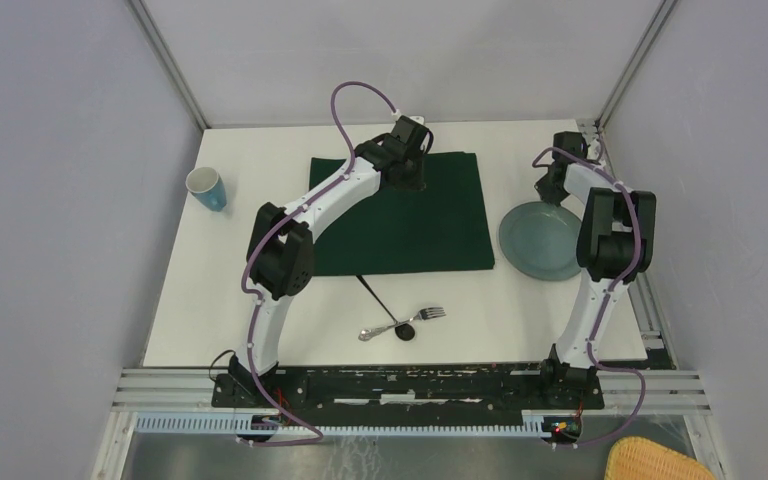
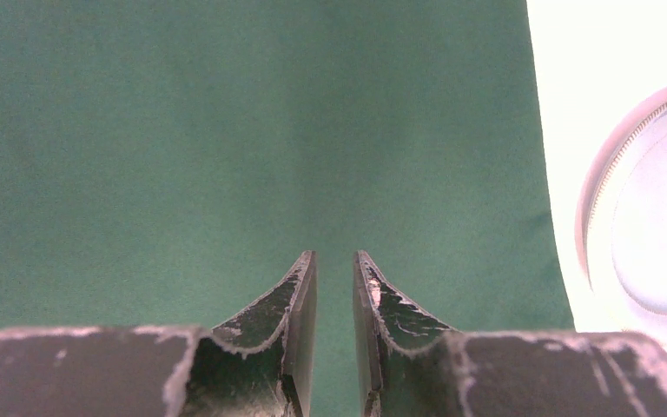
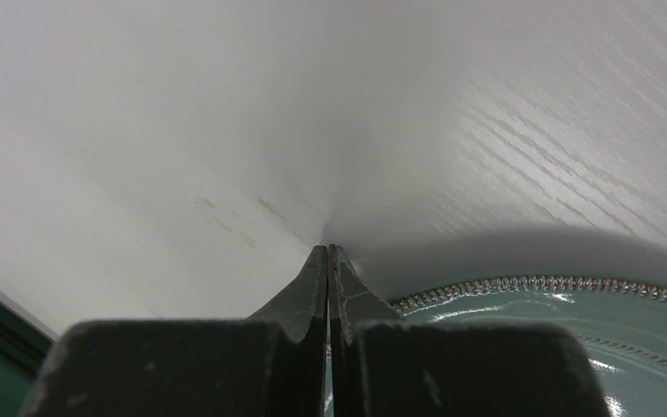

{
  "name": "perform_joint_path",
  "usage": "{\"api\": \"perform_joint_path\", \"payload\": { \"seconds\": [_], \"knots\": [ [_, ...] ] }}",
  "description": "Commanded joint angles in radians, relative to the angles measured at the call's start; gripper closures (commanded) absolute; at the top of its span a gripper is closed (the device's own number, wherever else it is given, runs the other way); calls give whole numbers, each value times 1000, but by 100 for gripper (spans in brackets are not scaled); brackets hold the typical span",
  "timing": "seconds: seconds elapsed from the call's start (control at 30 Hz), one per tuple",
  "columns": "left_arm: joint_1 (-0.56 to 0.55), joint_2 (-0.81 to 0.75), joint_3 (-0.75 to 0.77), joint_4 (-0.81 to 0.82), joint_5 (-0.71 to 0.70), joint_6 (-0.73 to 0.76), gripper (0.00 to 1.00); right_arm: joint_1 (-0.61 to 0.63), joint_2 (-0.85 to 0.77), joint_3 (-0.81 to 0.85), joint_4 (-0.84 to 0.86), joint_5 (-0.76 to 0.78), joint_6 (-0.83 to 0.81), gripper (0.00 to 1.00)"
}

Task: Set the dinner table for one person
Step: Move the plate to the center of the board.

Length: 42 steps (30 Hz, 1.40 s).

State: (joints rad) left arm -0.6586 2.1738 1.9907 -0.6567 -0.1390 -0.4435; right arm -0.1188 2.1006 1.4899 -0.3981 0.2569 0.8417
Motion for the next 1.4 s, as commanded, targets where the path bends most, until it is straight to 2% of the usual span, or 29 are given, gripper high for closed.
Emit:
{"api": "perform_joint_path", "payload": {
  "seconds": [0.0,0.1,0.17,0.27,0.43,0.47,0.67,0.97,1.1,1.37],
  "knots": [
    [-1,-70,32,17,21,-13,72,8,-78,-50,-17,-14,16,100],
    [-1,-73,22,24,20,-13,72,11,-103,-65,5,-22,-4,100],
    [-3,-75,13,28,18,-11,72,15,-120,-67,33,-42,-37,95],
    [-1,-74,7,31,15,-8,71,22,-157,-59,61,-35,-85,79],
    [-1,-77,-6,41,14,-1,71,22,-232,-53,72,-27,-114,46],
    [-2,-77,-6,43,13,2,71,22,-254,-63,74,-26,-113,44],
    [-2,-71,-10,68,20,22,70,21,-454,-217,96,-7,-90,42],
    [-1,-54,-18,105,80,23,70,1,-815,-565,208,-78,-52,42],
    [-2,-53,-29,121,97,25,71,-5,-923,-659,234,-133,-63,40],
    [-3,-49,-42,174,134,25,67,-17,-1090,-728,87,-119,-3,26]
  ]
}}
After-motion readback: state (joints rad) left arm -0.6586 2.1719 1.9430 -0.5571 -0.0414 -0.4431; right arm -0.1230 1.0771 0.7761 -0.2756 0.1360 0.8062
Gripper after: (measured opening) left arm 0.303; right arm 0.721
